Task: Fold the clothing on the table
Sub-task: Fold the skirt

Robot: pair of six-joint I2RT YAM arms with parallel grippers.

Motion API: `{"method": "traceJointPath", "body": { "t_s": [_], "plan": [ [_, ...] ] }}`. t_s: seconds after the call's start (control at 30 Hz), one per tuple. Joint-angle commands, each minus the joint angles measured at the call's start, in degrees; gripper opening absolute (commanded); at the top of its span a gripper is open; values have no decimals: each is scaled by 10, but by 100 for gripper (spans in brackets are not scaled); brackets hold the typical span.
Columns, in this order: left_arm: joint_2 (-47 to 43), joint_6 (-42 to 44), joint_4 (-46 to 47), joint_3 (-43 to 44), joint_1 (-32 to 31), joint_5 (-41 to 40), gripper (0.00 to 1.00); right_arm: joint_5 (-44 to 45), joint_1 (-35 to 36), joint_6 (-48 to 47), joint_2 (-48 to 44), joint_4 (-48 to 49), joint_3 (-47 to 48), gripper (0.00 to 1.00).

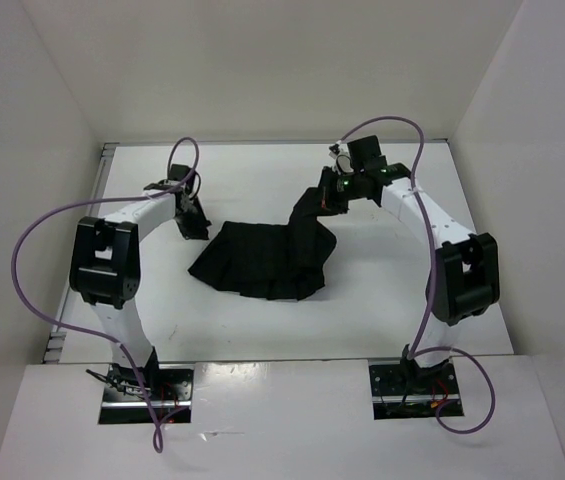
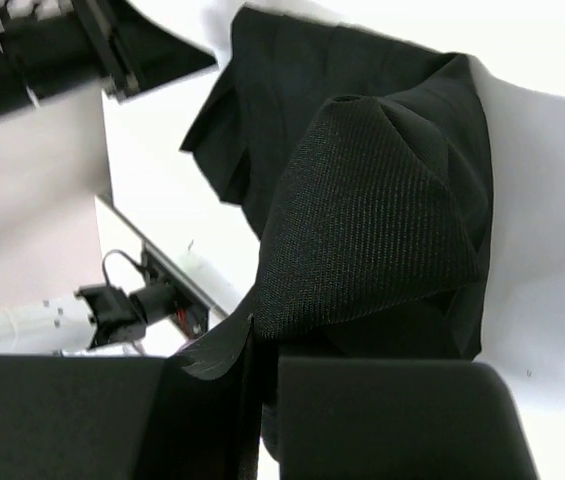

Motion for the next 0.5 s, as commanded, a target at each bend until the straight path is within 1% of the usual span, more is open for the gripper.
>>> {"method": "traceJointPath", "body": {
  "t_s": [0.0, 0.1, 0.13, 0.3, 0.47],
  "plan": [
    [1, -12, 14, -18, -26, 30, 0, 29, -4, 22, 12, 20, 46, 0],
    [-5, -19, 27, -46, -41, 74, 0, 44, 3, 29, 27, 35, 62, 0],
    [-5, -19, 32, -46, -49, 81, 0, 52, 3, 45, 36, 45, 62, 0],
    [-5, -19, 32, -52, -63, 101, 0, 44, 30, 70, 77, 74, 100, 0],
    [-10, -19, 37, -52, -69, 101, 0, 34, 74, 88, 133, 91, 150, 0]
  ]
}}
